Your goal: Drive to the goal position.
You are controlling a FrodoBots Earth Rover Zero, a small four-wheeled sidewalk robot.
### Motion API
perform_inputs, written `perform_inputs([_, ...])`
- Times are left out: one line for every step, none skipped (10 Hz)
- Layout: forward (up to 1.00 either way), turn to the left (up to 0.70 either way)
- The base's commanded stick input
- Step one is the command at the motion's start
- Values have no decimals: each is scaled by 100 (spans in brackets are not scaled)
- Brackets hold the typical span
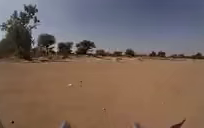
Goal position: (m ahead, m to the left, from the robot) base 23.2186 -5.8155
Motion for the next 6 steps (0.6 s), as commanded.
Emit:
perform_inputs([50, 0])
perform_inputs([50, 0])
perform_inputs([50, 0])
perform_inputs([50, 0])
perform_inputs([50, 0])
perform_inputs([50, 0])
